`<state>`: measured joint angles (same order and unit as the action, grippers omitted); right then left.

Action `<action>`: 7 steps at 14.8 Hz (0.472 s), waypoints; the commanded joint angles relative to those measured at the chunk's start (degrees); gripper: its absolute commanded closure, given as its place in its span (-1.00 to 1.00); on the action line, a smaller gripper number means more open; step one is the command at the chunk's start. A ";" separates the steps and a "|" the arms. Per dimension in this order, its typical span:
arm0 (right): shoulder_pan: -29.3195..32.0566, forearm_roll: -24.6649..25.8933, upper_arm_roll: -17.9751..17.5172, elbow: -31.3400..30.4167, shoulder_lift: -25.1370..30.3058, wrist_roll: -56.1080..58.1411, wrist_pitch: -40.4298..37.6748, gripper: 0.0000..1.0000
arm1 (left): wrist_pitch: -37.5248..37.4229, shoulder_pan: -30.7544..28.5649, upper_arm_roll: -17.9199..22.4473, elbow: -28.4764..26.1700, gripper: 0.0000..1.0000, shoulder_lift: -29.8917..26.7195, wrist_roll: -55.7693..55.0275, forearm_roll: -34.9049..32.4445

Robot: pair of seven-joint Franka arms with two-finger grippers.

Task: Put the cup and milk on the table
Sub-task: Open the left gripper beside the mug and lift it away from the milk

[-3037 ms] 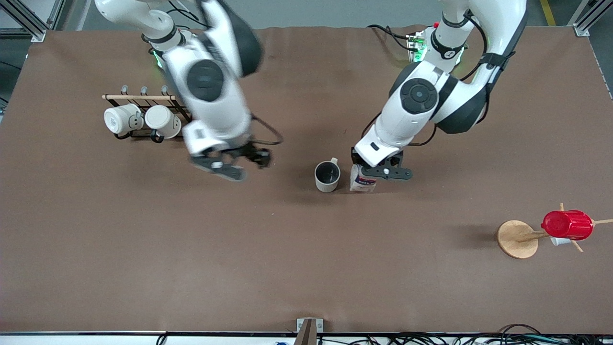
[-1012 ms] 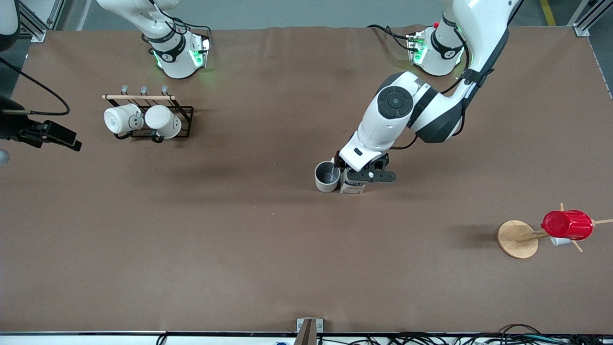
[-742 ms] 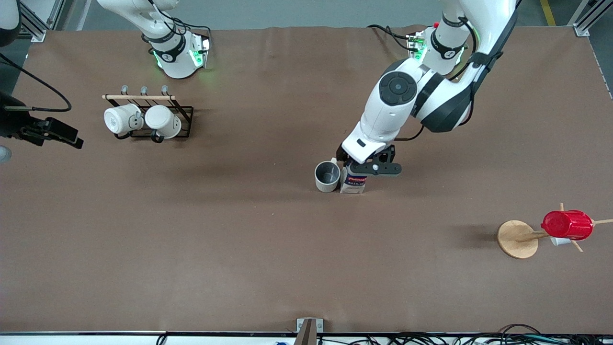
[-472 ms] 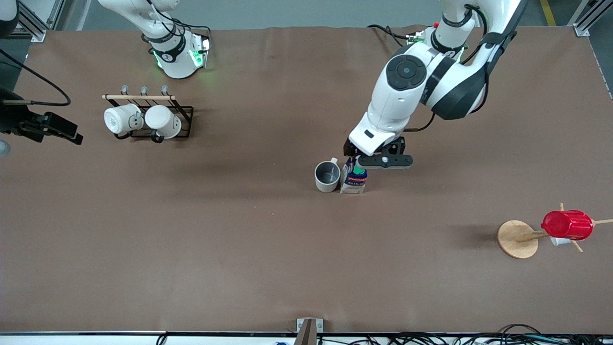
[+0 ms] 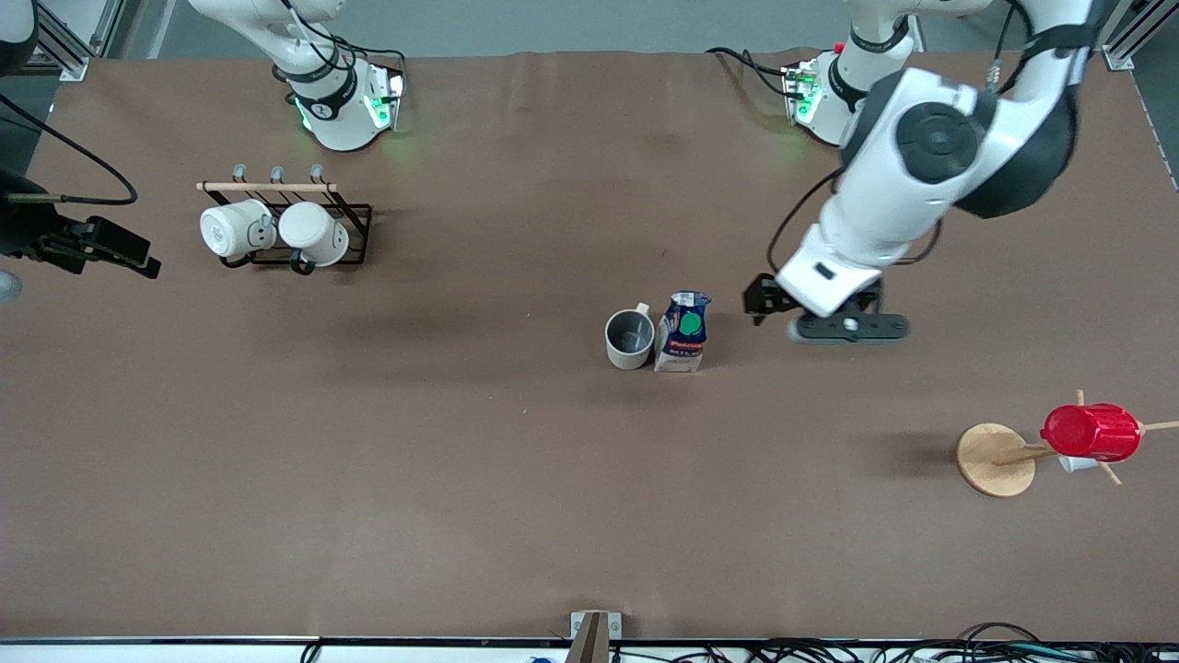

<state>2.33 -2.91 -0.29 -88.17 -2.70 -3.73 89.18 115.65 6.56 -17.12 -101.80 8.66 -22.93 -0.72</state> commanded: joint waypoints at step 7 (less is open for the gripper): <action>1.09 0.63 -1.11 -1.83 1.47 -0.14 0.55 -1.00 | -12.36 -1.63 17.56 -0.33 -1.00 -13.22 23.71 7.05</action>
<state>2.38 -2.90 -0.39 -88.29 -2.71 -3.73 89.15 106.75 5.52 -0.72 -101.50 -1.29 -1.94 5.43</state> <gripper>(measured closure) 0.000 0.000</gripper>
